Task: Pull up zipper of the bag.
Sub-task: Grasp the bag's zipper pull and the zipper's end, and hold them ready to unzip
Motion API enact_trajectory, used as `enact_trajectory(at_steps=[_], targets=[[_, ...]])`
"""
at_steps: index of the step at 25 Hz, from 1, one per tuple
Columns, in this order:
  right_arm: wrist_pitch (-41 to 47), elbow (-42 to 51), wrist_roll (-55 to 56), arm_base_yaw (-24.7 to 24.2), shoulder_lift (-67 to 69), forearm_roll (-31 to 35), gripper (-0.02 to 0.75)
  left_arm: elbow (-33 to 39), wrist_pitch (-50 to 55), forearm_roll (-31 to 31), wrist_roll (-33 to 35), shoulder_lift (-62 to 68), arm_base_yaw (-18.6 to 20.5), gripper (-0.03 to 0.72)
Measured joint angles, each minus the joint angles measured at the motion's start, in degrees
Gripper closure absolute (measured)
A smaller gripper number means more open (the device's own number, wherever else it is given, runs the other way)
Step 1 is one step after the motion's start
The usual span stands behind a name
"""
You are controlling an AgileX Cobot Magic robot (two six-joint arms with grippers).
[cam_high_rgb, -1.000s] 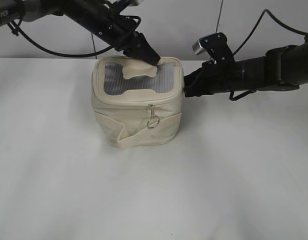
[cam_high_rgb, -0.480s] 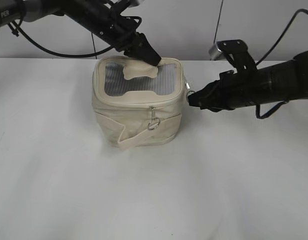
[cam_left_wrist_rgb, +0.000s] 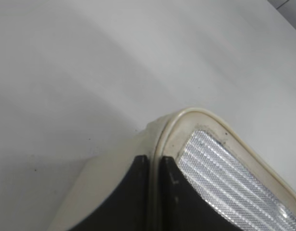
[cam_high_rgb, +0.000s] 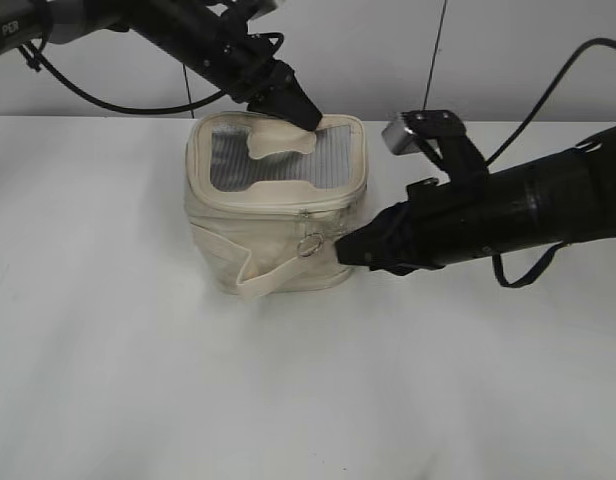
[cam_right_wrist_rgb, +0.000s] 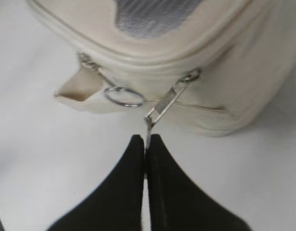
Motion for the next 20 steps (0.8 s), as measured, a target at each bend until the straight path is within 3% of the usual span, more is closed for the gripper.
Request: enact_trajectory(at_steps=[8,16,18,19,20], targets=[[-9.8,-3.2,1.6,13.9,0.1,5.0,0.729,0.0,-0.1,0.6,-1.2,0.0,-0.6,0.641],[-10.8,-5.7,5.0,15.7,2.8,5.0,0.719,0.0,-0.1,0.9,-1.6,-0.1,-0.8,0.641],[-9.2,-5.7,7.2,15.7,2.8,4.0,0.624,0.0,-0.2,1.0,-2.0,-0.4,-0.9,0.606],[-7.7,-5.7,8.8,15.7,2.8,2.5,0.552,0.0,-0.5,1.2,-2.2,-0.7,-1.0,0.568],[-6.3,-5.7,11.6,15.4,2.6,0.2,0.431,0.0,-0.8,1.3,-2.4,-1.0,-1.0,0.526]])
